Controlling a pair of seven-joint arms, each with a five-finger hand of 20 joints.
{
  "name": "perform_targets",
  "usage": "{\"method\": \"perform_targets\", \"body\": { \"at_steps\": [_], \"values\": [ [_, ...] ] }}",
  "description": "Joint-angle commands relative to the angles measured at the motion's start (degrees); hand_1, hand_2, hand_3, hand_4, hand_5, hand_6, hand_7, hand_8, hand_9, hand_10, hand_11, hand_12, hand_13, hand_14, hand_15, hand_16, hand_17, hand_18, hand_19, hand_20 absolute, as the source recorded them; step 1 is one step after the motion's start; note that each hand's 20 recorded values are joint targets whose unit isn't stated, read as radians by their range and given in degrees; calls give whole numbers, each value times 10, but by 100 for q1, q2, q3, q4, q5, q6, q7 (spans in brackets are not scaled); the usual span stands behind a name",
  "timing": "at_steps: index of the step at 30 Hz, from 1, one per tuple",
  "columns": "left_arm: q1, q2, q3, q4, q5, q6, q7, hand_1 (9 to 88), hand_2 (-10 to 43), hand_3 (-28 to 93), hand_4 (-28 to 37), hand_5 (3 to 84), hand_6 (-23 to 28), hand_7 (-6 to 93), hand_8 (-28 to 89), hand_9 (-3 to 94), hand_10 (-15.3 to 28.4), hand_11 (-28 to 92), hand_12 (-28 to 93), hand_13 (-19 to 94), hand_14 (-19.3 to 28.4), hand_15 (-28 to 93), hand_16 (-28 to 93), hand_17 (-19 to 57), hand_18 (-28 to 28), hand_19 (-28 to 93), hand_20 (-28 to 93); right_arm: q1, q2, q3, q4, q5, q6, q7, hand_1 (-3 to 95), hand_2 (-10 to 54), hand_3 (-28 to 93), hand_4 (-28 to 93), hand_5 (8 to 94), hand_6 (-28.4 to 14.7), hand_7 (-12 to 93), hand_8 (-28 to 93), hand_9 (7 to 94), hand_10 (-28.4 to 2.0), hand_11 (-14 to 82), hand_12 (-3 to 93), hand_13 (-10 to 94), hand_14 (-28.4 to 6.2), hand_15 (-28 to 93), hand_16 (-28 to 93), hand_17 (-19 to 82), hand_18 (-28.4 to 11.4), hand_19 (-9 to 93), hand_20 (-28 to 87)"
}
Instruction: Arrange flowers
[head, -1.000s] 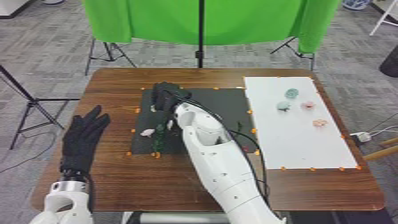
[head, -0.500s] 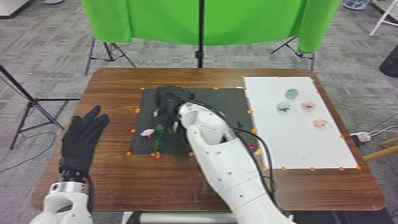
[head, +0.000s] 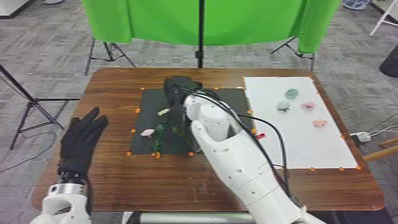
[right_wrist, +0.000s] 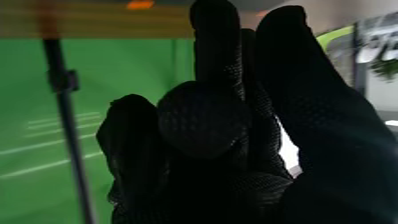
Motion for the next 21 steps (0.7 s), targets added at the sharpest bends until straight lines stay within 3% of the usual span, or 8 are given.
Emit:
{"method": "perform_targets", "body": {
  "at_steps": [1, 4, 6, 10, 13, 17, 21],
  "values": [
    [51, -63, 6, -4, 37, -46, -66, 174, 26, 613, -283, 410, 67, 34, -50, 411, 138, 114, 118, 302, 145, 77, 11, 37, 101, 10, 163, 305, 438, -425, -829, 1412, -442, 469, 531, -95, 569, -150, 629, 27, 152, -7, 828, -104, 146, 309, 894, -12, 591, 346, 635, -97, 932, 540],
    [77, -76, -1, -10, 31, -55, -61, 174, 26, 615, -283, 410, 66, 35, -50, 411, 138, 114, 118, 302, 145, 77, 10, 37, 101, 10, 163, 352, 1074, -570, -1690, 1953, -605, 696, 499, -95, 589, -154, 638, 21, 146, 5, 804, -116, 190, 244, 886, -18, 585, 347, 621, -105, 932, 532],
    [12, -91, 4, 36, 29, -52, -113, 174, 26, 615, -283, 410, 66, 35, -50, 412, 138, 114, 118, 302, 145, 77, 10, 37, 101, 10, 163, 377, 1510, -478, -2209, 2353, -533, 864, 481, -90, 583, -146, 641, 20, 143, 5, 795, -120, 197, 227, 879, -24, 584, 347, 615, -107, 932, 528],
    [14, -111, -2, 52, 27, -79, -149, 174, 27, 614, -283, 410, 66, 36, -50, 412, 138, 114, 118, 303, 145, 77, 10, 37, 101, 10, 163, 114, 2422, 131, -3192, 2763, -248, 1134, 398, -56, 587, -131, 651, 12, 133, -77, 767, -138, 183, 213, 841, -47, 583, 341, 582, -124, 932, 517],
    [76, -105, 0, -1, 42, -54, -172, 174, 27, 615, -283, 410, 66, 36, -50, 412, 138, 114, 118, 303, 145, 77, 10, 37, 101, 10, 163, -271, 3088, 854, -3685, 2904, -246, 1429, 381, -50, 578, -125, 651, 5, 124, -78, 755, -142, 174, 214, 827, -56, 585, 340, 570, -127, 932, 512],
    [125, -116, -6, -23, 49, -88, -150, 174, 26, 616, -283, 411, 66, 37, -50, 412, 137, 114, 118, 303, 145, 77, 10, 37, 101, 10, 163, -1036, 3788, 1904, -3799, 2750, 4, 1798, 346, -46, 565, -115, 639, -3, 107, -72, 726, -152, 160, 216, 793, -75, 587, 339, 537, -139, 923, 495],
    [181, -125, -32, -40, 54, -67, -164, 175, 27, 615, -283, 411, 66, 37, -50, 412, 138, 114, 118, 302, 145, 77, 10, 37, 101, 10, 163, -1927, 4049, 2907, -3607, 2291, -308, 2108, 326, -66, 574, -108, 618, -2, 100, -67, 701, -161, 157, 223, 773, -84, 593, 336, 519, -149, 919, 489]
  ]
}}
